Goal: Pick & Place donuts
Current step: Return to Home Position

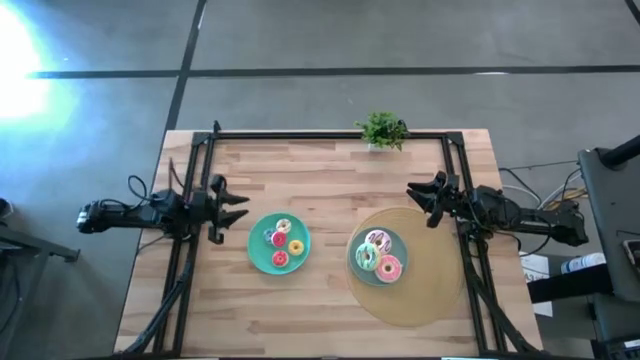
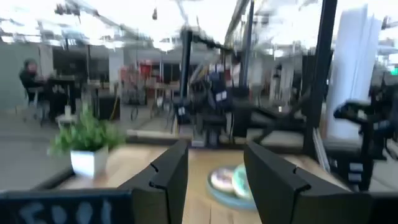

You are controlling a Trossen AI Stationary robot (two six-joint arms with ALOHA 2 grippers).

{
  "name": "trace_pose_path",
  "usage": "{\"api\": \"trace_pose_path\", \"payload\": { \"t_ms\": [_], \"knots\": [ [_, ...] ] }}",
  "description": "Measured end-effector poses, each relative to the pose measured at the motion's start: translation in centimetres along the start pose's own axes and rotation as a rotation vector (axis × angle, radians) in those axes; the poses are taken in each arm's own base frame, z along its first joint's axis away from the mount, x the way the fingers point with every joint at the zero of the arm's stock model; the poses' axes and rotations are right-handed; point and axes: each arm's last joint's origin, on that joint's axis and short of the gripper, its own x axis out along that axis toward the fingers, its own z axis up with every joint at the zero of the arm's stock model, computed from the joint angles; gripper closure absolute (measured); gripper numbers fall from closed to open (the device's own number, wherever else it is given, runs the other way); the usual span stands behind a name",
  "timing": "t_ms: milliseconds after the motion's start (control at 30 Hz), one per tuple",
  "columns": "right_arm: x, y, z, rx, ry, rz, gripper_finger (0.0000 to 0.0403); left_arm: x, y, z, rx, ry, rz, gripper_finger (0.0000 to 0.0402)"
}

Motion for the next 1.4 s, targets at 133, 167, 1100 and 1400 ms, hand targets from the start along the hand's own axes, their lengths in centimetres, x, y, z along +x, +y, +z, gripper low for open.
{"api": "trace_pose_path", "payload": {
  "t_ms": [133,167,1100,1400],
  "knots": [
    [0.0,0.0,0.0,0.001,-0.002,0.001,0.0272,0.0,0.1,-0.7,0.004,0.073,0.008,0.0271],
    [0.0,0.0,0.0,0.001,-0.002,0.001,0.0273,-0.1,0.2,-1.1,-0.005,0.116,0.013,0.0271],
    [0.0,0.0,0.0,0.000,-0.001,0.001,0.0278,-0.1,0.4,-1.9,-0.256,0.190,0.046,0.0271],
    [0.0,0.0,0.0,0.001,-0.001,0.001,0.0275,-0.1,0.4,-1.9,-0.257,0.190,0.048,0.0271]
  ]
}}
